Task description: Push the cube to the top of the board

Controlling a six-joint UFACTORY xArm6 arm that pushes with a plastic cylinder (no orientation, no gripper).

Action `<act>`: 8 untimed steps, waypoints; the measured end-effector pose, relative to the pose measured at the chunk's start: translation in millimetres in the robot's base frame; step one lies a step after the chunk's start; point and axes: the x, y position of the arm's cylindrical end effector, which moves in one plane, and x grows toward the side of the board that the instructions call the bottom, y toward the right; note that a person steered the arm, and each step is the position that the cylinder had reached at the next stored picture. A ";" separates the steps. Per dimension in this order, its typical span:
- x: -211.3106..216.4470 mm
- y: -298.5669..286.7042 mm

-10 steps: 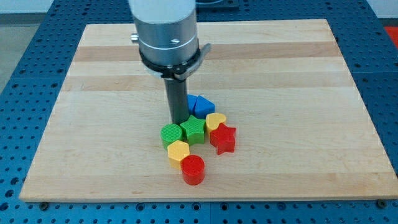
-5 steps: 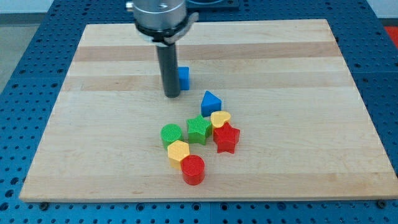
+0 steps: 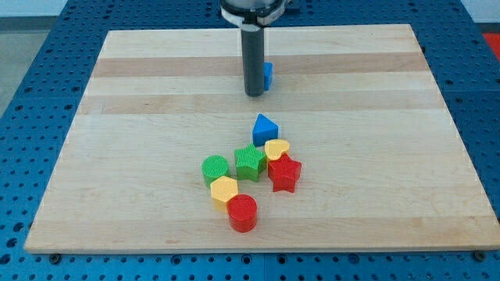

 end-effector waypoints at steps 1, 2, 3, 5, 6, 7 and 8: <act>-25.6 7.3; -42.9 7.3; -56.9 -18.9; -68.7 -17.5; -63.7 8.0; -62.7 51.4; -62.7 91.7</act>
